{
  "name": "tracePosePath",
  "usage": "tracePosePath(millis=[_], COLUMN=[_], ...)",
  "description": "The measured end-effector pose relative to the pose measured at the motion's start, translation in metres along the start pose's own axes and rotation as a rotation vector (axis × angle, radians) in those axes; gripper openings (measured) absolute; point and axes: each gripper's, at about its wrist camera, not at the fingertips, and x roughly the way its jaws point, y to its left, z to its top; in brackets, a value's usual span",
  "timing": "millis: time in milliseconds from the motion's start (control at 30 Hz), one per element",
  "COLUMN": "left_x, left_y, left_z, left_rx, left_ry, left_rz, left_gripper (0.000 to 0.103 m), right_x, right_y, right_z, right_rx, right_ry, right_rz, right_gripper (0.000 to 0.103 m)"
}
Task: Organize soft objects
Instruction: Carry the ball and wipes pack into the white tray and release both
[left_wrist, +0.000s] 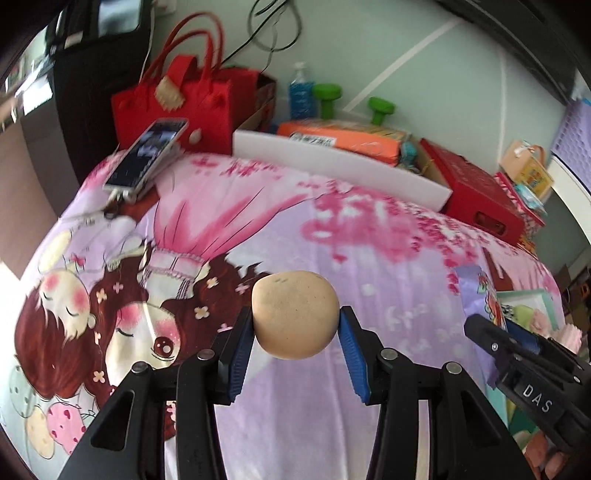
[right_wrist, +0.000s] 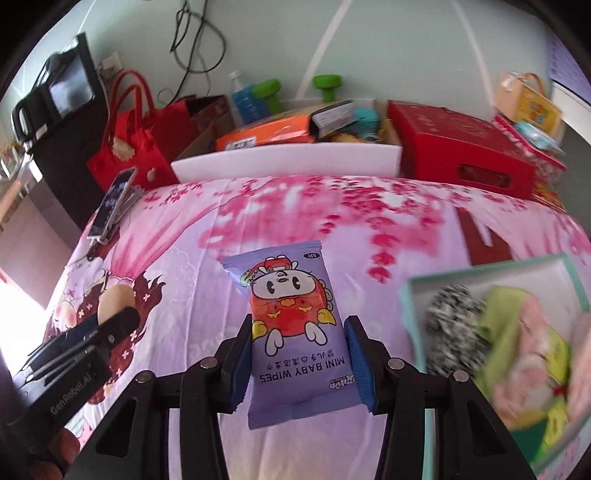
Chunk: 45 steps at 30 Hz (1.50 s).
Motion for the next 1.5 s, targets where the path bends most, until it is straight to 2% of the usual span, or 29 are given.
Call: tracePosePath(millis=[367, 667, 867, 1000, 1200, 1500], left_x=[-0.038, -0.045, -0.044, -0.035, -0.013, 0.01], left_y=[-0.053, -0.112, -0.157, -0.185, -0.211, -0.238], left_z=[0.002, -0.004, -0.013, -0.021, -0.035, -0.051], left_rx=[0.117, 0.236, 0.32, 0.377, 0.428, 0.455], left_ry=[-0.074, -0.086, -0.085, -0.069, -0.013, 0.043], left_rz=[-0.029, -0.104, -0.175, -0.217, -0.234, -0.297], left_gripper=[0.047, 0.047, 0.048, 0.048, 0.048, 0.048], right_x=[-0.053, -0.081, -0.094, -0.102, -0.103, -0.096], right_y=[-0.049, -0.083, -0.123, -0.16, -0.213, -0.236], right_z=[-0.028, -0.033, -0.035, -0.041, -0.056, -0.065], right_rx=[0.108, 0.131, 0.2, 0.276, 0.413, 0.458], right_ry=[-0.023, -0.073, -0.099, -0.108, -0.088, -0.062], right_rz=[-0.054, -0.072, -0.119, -0.173, -0.233, -0.24], right_gripper=[0.05, 0.05, 0.05, 0.05, 0.05, 0.05])
